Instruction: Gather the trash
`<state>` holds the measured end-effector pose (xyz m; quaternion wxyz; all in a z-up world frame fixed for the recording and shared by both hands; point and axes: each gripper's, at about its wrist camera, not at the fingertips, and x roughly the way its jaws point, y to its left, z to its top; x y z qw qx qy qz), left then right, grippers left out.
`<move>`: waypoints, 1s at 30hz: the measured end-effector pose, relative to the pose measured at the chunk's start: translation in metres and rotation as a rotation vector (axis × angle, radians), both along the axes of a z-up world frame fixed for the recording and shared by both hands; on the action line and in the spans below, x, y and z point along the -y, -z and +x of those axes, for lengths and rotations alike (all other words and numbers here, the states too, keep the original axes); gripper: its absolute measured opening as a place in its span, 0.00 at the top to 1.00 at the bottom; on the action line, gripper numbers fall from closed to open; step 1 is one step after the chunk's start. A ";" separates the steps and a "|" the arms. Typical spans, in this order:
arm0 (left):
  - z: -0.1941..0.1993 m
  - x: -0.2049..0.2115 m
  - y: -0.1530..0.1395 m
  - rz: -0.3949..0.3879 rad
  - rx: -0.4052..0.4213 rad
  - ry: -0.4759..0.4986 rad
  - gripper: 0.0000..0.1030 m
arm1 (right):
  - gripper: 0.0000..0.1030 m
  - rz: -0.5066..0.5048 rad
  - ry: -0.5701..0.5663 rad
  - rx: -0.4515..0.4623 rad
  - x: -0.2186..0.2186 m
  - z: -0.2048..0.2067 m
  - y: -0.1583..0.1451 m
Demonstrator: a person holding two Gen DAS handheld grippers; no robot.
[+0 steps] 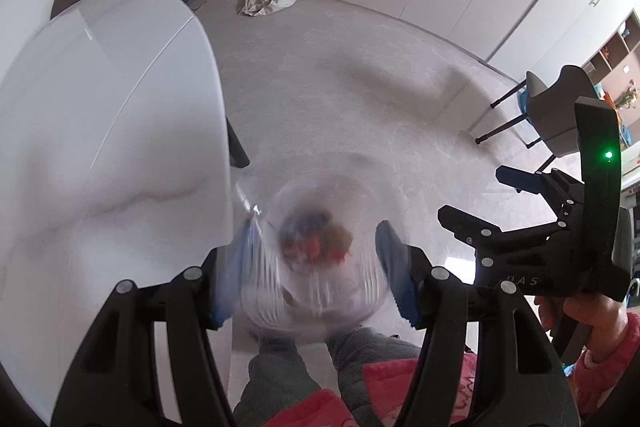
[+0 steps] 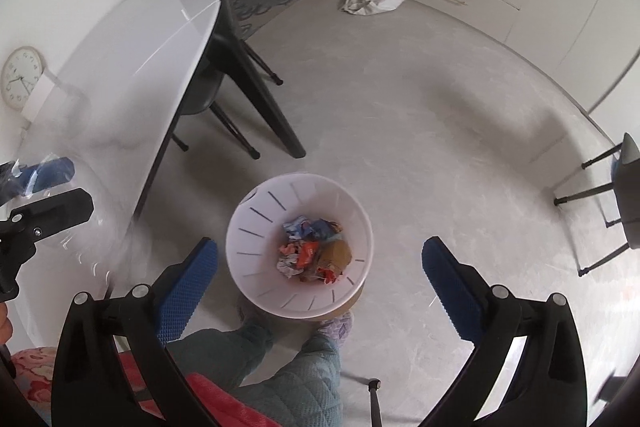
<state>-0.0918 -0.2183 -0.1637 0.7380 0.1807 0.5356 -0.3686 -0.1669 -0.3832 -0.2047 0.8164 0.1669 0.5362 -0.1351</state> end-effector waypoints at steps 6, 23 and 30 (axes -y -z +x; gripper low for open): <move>-0.008 0.010 0.001 -0.006 -0.007 0.050 0.31 | 0.02 0.004 0.016 0.000 0.005 -0.007 -0.001; -0.012 0.003 -0.009 -0.042 0.014 0.046 0.08 | 0.02 0.006 0.002 -0.010 0.004 -0.008 -0.001; 0.004 -0.022 -0.024 -0.065 0.061 -0.073 0.08 | 0.02 0.010 -0.042 -0.005 -0.005 0.006 -0.009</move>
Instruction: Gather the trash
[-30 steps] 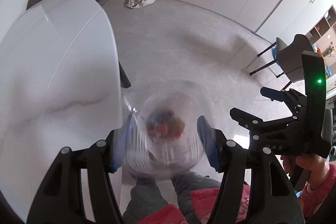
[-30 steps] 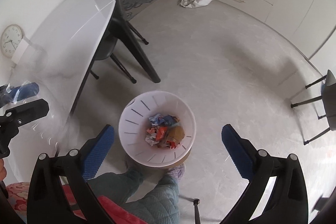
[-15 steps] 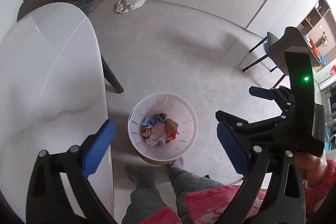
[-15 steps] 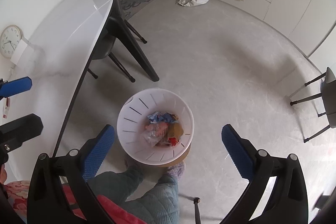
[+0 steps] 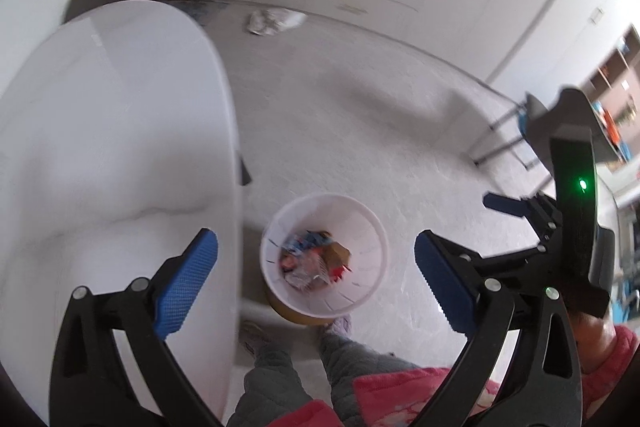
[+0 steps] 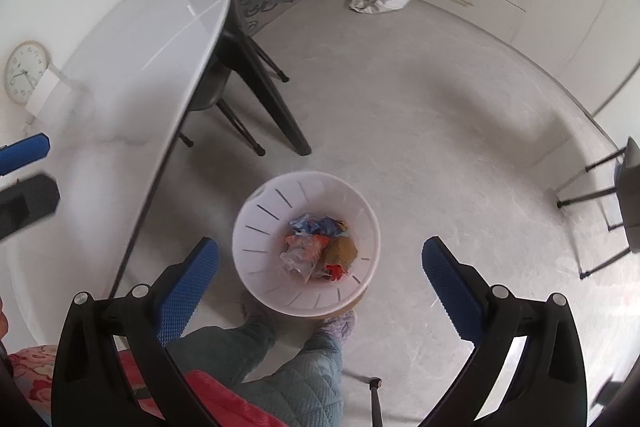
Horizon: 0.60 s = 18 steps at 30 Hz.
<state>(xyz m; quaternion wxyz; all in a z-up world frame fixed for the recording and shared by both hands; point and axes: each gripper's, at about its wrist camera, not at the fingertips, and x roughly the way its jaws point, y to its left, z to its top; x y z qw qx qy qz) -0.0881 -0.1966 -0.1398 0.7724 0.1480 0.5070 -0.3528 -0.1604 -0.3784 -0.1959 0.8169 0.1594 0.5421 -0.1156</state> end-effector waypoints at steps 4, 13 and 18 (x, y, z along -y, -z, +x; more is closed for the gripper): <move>0.018 -0.040 -0.022 -0.007 0.067 -0.137 0.08 | 0.02 -0.030 -0.102 0.002 -0.028 0.030 -0.016; 0.052 -0.164 -0.101 -0.009 0.282 -0.506 0.08 | 0.02 -0.083 -0.365 0.156 -0.127 0.116 -0.093; 0.051 -0.229 -0.154 -0.036 0.392 -0.705 0.08 | 0.02 -0.118 -0.447 0.316 -0.172 0.149 -0.161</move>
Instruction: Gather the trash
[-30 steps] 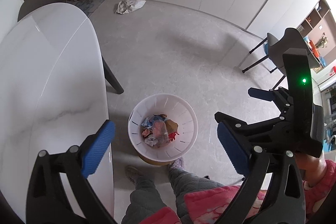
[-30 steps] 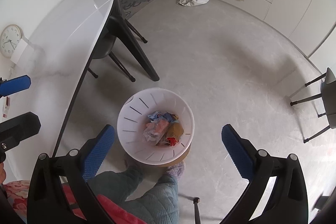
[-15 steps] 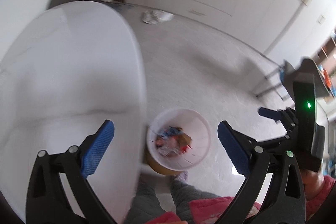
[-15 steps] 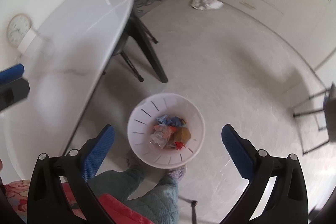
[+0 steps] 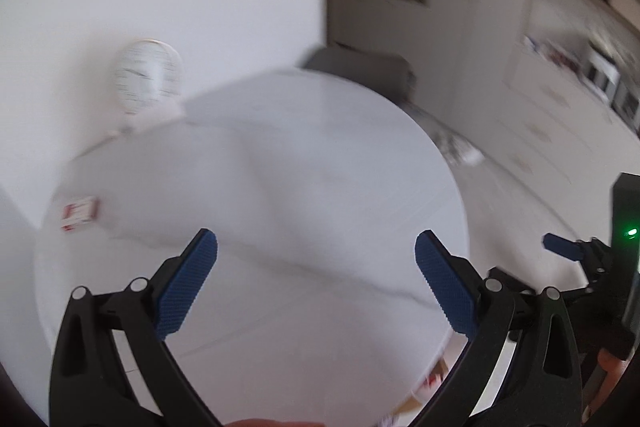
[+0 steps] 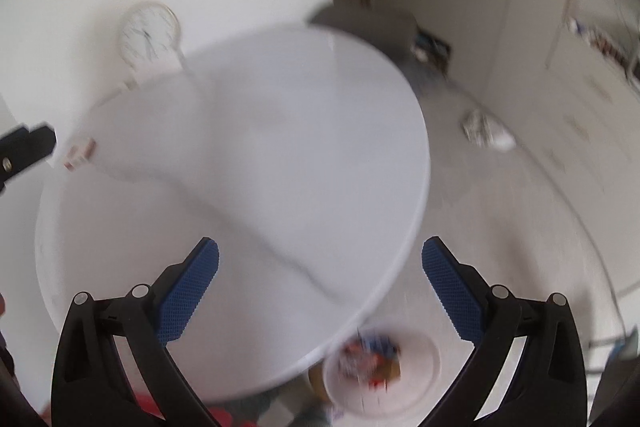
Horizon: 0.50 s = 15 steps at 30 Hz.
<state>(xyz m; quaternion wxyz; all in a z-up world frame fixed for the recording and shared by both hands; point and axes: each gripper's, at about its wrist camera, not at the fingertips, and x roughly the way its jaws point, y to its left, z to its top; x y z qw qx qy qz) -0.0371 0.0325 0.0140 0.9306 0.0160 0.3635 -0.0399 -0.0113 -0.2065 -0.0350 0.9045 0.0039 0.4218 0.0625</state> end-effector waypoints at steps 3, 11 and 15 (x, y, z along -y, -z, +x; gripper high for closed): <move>-0.005 -0.028 -0.032 0.002 0.075 -0.092 0.08 | 0.02 0.018 -0.020 0.094 -0.016 0.010 -0.047; -0.015 -0.053 -0.107 -0.047 0.199 -0.174 0.08 | 0.02 0.048 0.000 0.311 -0.028 0.002 -0.149; -0.016 -0.054 -0.124 -0.098 0.205 -0.198 0.08 | 0.02 0.041 0.000 0.361 -0.025 -0.011 -0.168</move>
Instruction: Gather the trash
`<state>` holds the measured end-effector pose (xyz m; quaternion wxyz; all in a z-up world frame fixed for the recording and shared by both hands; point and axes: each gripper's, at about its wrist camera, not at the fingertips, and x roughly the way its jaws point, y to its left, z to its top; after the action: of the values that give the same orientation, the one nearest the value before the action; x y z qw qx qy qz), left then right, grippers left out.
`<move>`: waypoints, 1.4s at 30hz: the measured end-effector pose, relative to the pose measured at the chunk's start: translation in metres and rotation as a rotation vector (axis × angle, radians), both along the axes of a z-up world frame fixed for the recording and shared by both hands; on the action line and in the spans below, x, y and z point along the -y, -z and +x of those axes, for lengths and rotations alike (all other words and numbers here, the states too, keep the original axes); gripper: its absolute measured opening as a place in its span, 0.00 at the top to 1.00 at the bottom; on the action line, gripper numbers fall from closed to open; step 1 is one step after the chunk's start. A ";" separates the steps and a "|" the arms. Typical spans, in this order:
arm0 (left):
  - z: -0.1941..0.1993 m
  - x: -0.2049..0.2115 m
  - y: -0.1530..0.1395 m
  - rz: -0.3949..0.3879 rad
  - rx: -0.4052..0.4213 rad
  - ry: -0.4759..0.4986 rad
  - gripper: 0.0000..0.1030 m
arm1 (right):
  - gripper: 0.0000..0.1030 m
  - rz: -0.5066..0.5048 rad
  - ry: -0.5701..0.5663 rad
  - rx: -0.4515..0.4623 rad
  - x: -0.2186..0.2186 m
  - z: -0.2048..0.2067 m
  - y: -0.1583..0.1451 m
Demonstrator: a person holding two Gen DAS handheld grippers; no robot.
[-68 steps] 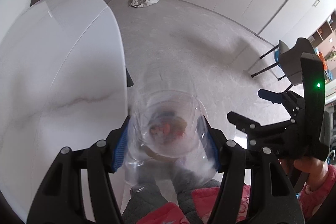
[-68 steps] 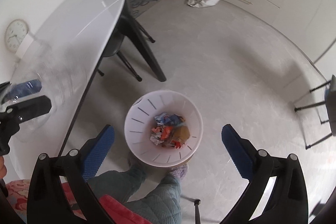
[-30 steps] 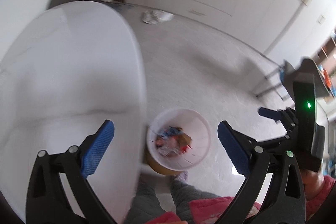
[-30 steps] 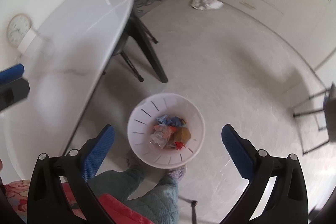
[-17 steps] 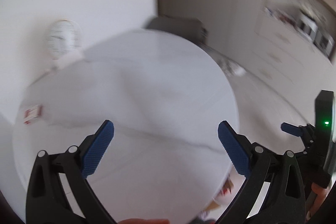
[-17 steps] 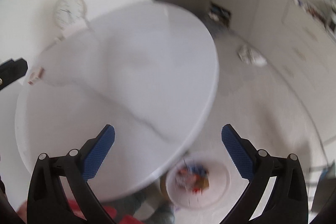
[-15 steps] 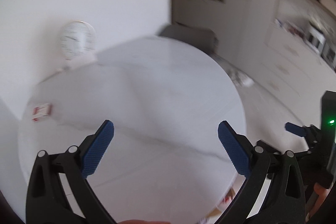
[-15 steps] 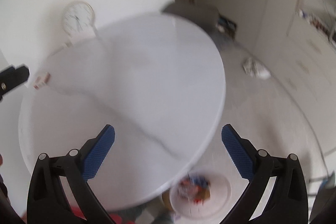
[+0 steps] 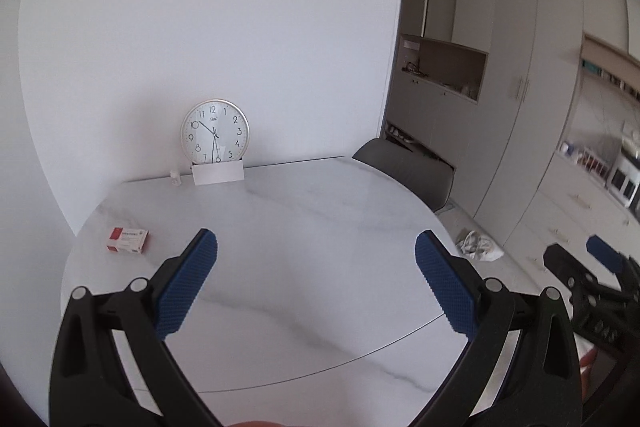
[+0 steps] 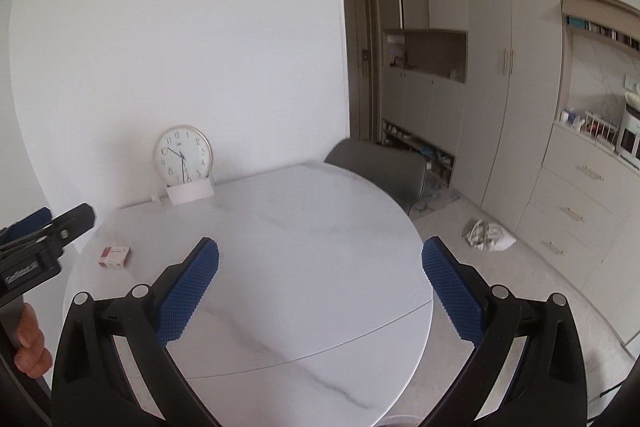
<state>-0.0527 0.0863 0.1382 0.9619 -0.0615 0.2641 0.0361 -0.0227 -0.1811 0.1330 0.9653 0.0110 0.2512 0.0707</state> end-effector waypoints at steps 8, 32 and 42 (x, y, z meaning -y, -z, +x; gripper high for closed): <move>0.007 0.017 0.000 0.022 -0.010 0.025 0.08 | 0.02 -0.016 0.007 -0.030 0.002 -0.006 0.007; 0.009 0.038 0.012 0.071 -0.028 0.072 0.08 | 0.02 -0.016 0.028 -0.049 0.002 -0.009 0.015; 0.008 0.038 0.013 0.072 -0.031 0.076 0.08 | 0.02 -0.016 0.029 -0.050 0.002 -0.009 0.016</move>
<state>-0.0447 0.0480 0.1250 0.9599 -0.0161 0.2796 0.0099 -0.0314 -0.1834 0.1173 0.9597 0.0088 0.2755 0.0544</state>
